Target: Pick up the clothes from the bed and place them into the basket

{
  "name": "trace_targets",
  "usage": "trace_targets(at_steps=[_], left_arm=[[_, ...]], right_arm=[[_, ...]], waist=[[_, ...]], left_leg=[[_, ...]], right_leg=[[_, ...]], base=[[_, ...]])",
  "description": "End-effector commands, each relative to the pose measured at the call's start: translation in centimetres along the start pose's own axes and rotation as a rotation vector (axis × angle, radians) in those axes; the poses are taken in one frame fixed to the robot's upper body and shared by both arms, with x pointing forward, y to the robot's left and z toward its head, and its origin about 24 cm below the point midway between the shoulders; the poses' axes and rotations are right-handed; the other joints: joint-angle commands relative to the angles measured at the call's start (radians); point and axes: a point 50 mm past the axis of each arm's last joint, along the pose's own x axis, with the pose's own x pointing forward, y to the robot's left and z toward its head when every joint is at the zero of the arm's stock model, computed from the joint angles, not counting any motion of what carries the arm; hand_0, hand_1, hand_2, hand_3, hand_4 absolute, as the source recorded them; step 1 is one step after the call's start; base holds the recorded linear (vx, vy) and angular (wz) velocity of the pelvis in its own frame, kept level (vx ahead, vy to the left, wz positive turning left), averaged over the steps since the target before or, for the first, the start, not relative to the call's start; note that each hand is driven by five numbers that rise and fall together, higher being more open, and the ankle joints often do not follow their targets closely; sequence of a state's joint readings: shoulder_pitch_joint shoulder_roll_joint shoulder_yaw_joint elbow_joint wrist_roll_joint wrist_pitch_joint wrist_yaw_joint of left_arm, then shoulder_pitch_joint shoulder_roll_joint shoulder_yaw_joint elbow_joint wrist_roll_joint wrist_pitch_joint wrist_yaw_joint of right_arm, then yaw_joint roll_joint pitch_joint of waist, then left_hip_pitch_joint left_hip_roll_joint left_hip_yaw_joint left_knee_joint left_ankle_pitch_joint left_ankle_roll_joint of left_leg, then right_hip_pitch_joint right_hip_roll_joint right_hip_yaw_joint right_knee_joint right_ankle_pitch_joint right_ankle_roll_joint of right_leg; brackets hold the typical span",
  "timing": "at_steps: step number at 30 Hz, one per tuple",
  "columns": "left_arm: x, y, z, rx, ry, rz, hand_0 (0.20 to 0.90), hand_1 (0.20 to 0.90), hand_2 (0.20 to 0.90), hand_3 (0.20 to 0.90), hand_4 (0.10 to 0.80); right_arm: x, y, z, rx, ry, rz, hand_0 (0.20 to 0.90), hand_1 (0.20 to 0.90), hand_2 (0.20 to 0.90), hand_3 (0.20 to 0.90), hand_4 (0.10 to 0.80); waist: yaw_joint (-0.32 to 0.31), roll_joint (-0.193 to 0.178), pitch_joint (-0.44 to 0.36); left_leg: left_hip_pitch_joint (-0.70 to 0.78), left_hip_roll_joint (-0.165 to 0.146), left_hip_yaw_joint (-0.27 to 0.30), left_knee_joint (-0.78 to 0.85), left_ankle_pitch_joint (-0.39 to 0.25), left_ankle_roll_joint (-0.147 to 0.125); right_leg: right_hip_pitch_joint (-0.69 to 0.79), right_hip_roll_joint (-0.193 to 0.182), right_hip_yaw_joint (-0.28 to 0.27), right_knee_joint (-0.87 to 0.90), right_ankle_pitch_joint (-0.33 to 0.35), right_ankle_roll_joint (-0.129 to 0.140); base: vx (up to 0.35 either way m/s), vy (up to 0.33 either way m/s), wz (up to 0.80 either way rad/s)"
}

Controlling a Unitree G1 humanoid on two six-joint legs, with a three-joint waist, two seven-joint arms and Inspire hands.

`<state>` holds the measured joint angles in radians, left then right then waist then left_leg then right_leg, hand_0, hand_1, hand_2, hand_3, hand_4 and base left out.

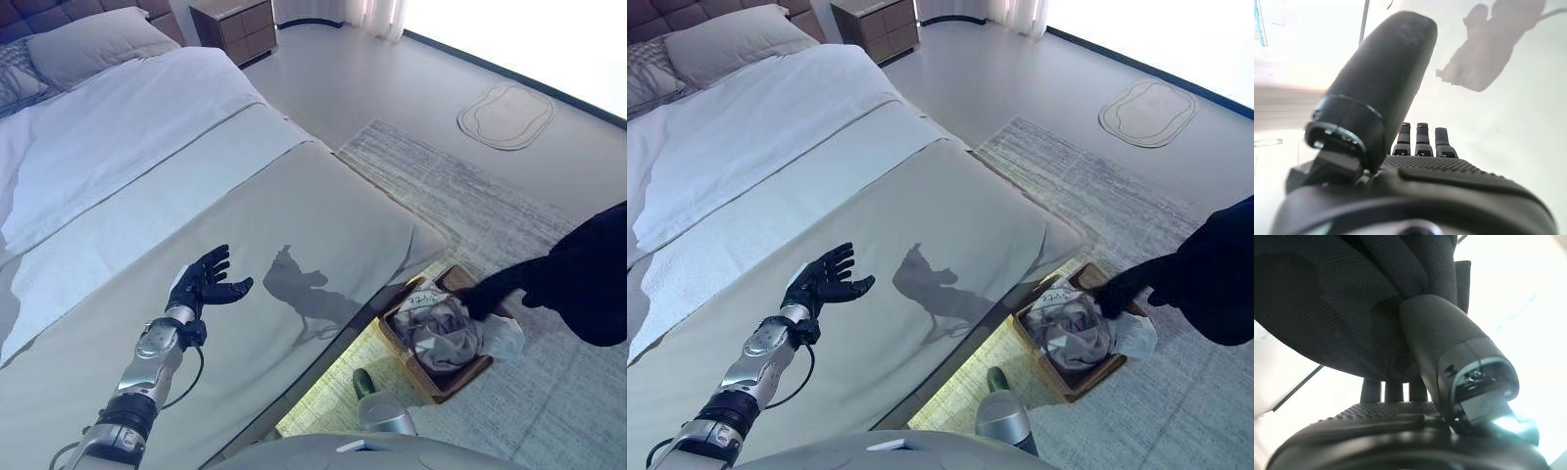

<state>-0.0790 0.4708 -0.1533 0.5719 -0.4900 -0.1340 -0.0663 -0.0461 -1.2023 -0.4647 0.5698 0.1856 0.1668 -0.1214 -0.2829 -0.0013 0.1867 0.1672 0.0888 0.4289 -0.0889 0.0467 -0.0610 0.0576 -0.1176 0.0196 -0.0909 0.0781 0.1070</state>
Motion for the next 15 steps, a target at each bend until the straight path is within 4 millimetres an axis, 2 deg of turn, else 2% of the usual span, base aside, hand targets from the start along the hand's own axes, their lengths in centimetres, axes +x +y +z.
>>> trace_targets(at_steps=[1, 5, 6, 8, 9, 10, 12, 13, 14, 15], left_arm=[[1.0, 1.4, 3.5, 0.050, -0.139, 0.035, 0.900, 0.900, 0.900, 0.900, 0.800], [1.2, 1.3, 3.8, 0.050, -0.143, 0.027, 0.900, 0.900, 0.900, 0.900, 0.800], [1.3, 1.0, 3.8, 0.045, -0.145, 0.019, 0.900, 0.900, 0.900, 0.900, 0.800], [1.3, 0.9, 3.8, 0.041, -0.145, 0.013, 0.900, 0.900, 0.900, 0.900, 0.800], [1.3, 0.8, 3.8, 0.041, -0.145, 0.010, 0.900, 0.900, 0.900, 0.900, 0.800], [1.3, 0.9, 3.8, 0.041, -0.145, 0.011, 0.900, 0.900, 0.900, 0.900, 0.800], [1.5, 0.5, 3.9, 0.040, -0.144, -0.004, 0.900, 0.900, 0.900, 0.900, 0.800], [1.5, 0.4, 3.9, 0.038, -0.143, -0.008, 0.900, 0.900, 0.900, 0.900, 0.800], [1.6, 0.0, 3.9, 0.040, -0.141, -0.019, 0.900, 0.900, 0.900, 0.900, 0.800], [1.6, -0.1, 3.9, 0.040, -0.141, -0.023, 0.900, 0.900, 0.900, 0.900, 0.800]], right_arm=[[0.3, -5.7, 6.8, 0.068, -0.288, -0.177, 0.300, 0.300, 0.300, 0.200, 0.100], [0.4, -2.8, 6.3, 0.048, -0.284, -0.033, 0.300, 0.300, 0.300, 0.200, 0.100], [0.3, -0.5, 5.9, 0.043, -0.279, 0.060, 0.300, 0.300, 0.300, 0.200, 0.100], [0.0, 2.0, 5.1, 0.040, -0.257, 0.155, 0.300, 0.300, 0.300, 0.200, 0.100], [-0.1, 3.1, 4.8, 0.037, -0.244, 0.186, 0.300, 0.300, 0.300, 0.200, 0.100], [-0.1, 3.1, 4.8, 0.037, -0.245, 0.187, 0.300, 0.300, 0.300, 0.200, 0.100], [-0.5, 6.6, 3.5, 0.041, -0.198, 0.284, 0.300, 0.300, 0.300, 0.200, 0.100], [-0.6, 7.3, 3.2, 0.040, -0.183, 0.303, 0.300, 0.300, 0.300, 0.200, 0.100], [-0.9, 8.9, 2.2, 0.033, -0.144, 0.337, 0.300, 0.300, 0.300, 0.200, 0.100], [-1.0, 9.5, 1.8, 0.031, -0.126, 0.347, 0.300, 0.300, 0.300, 0.200, 0.100]], waist=[[0.040, -0.055, -0.095], [0.042, -0.056, -0.090], [0.045, -0.054, -0.089], [0.048, -0.053, -0.087], [0.049, -0.053, -0.086], [0.048, -0.054, -0.086], [0.059, -0.050, -0.082], [0.060, -0.049, -0.081], [0.067, -0.046, -0.077], [0.070, -0.044, -0.076]], left_leg=[[0.022, 0.016, -0.073, 0.096, -0.162, 0.024], [0.018, 0.015, -0.074, 0.099, -0.162, 0.023], [0.018, 0.015, -0.073, 0.102, -0.163, 0.024], [0.017, 0.014, -0.072, 0.105, -0.164, 0.025], [0.017, 0.015, -0.072, 0.107, -0.165, 0.025], [0.017, 0.015, -0.072, 0.107, -0.165, 0.025], [0.018, 0.017, -0.072, 0.112, -0.168, 0.026], [0.018, 0.017, -0.072, 0.114, -0.169, 0.026], [0.021, 0.020, -0.069, 0.119, -0.173, 0.026], [0.022, 0.021, -0.070, 0.121, -0.174, 0.026]], right_leg=[[-0.078, 0.042, -0.039, 0.086, -0.026, 0.019], [-0.084, 0.039, -0.041, 0.086, -0.020, 0.021], [-0.087, 0.038, -0.044, 0.087, -0.019, 0.021], [-0.087, 0.036, -0.047, 0.086, -0.018, 0.020], [-0.088, 0.035, -0.048, 0.085, -0.017, 0.020], [-0.088, 0.035, -0.048, 0.085, -0.017, 0.020], [-0.089, 0.031, -0.055, 0.084, -0.015, 0.019], [-0.088, 0.030, -0.057, 0.085, -0.015, 0.019], [-0.088, 0.026, -0.063, 0.085, -0.015, 0.018], [-0.086, 0.025, -0.064, 0.085, -0.016, 0.017]], base=[[0.000, 0.000, 0.00], [0.000, 0.000, 0.00], [0.000, 0.000, 0.00], [0.000, 0.000, 0.00], [0.000, 0.000, 0.00], [0.000, 0.000, 0.00], [0.000, 0.000, 0.00], [0.000, 0.000, 0.00], [0.000, 0.000, 0.00], [0.000, 0.000, 0.00]])
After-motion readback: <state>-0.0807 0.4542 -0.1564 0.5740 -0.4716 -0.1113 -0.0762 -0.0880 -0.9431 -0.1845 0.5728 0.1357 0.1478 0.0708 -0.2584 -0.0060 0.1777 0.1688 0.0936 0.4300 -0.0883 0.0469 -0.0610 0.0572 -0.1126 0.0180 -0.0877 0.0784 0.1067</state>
